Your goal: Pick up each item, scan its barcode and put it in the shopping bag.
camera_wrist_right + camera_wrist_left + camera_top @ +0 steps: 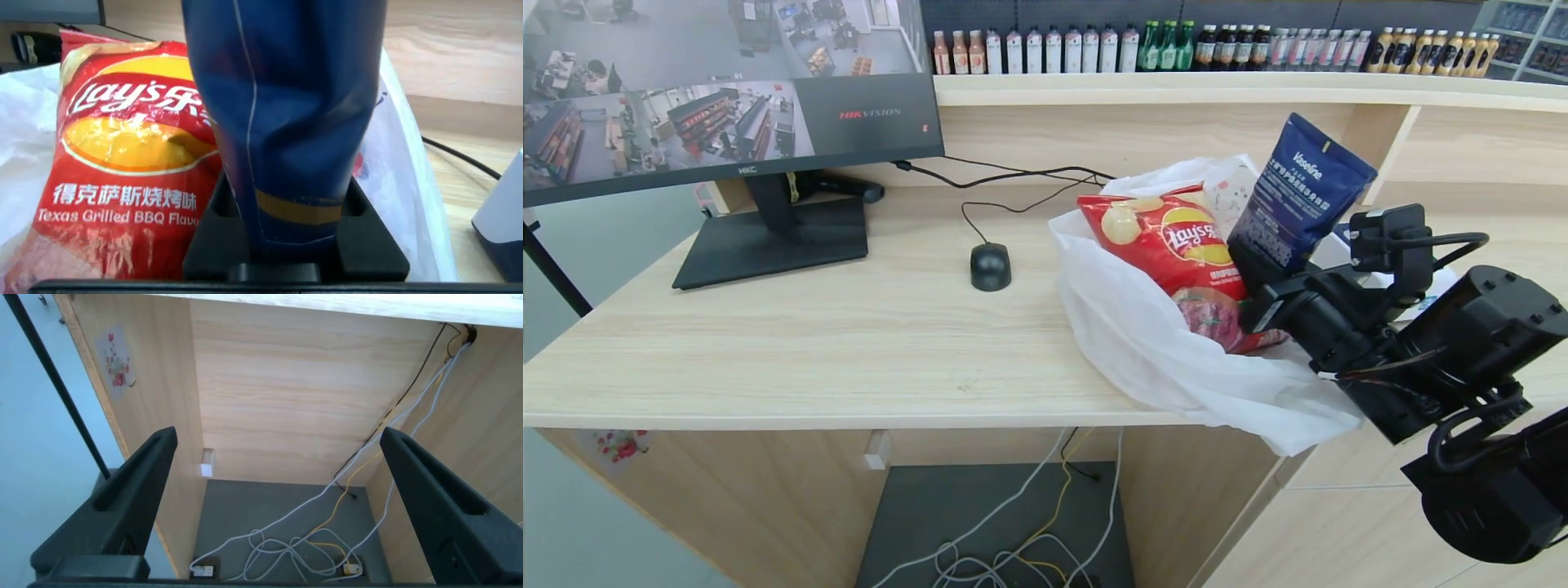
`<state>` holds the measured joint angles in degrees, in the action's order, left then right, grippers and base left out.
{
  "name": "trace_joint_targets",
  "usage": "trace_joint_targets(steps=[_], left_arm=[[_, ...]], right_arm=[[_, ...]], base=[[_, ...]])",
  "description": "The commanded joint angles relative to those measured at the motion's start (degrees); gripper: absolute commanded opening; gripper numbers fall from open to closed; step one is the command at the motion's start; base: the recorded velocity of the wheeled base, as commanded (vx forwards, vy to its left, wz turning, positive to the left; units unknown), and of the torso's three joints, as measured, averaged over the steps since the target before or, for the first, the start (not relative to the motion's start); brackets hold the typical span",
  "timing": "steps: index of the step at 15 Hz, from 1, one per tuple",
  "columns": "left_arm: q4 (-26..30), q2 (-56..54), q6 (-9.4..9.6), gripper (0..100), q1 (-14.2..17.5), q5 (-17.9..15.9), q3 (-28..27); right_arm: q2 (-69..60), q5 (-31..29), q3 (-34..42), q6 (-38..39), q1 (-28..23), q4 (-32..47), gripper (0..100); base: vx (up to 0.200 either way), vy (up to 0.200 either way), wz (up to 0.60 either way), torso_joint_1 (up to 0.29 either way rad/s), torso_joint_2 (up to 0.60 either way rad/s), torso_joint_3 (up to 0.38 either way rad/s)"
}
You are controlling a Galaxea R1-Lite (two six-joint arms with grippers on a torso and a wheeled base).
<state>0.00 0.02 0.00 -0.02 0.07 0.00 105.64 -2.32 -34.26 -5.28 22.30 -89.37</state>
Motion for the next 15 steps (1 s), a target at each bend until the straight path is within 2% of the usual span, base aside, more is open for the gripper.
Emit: trace_joint_targets(steps=[1,15], left_arm=[[0.0,0.0,0.0,100,-0.1,0.0,0.0],[0.0,0.0,0.0,100,0.0,0.0,0.0]], right_arm=[[0.6,0.0,0.3,0.0,0.0,0.2,0],[0.1,0.0,1.5,0.0,-2.7,0.2,0]], base=[[0.0,0.0,0.0,0.0,0.0,0.0],[0.0,0.0,0.0,0.0,0.0,0.0]])
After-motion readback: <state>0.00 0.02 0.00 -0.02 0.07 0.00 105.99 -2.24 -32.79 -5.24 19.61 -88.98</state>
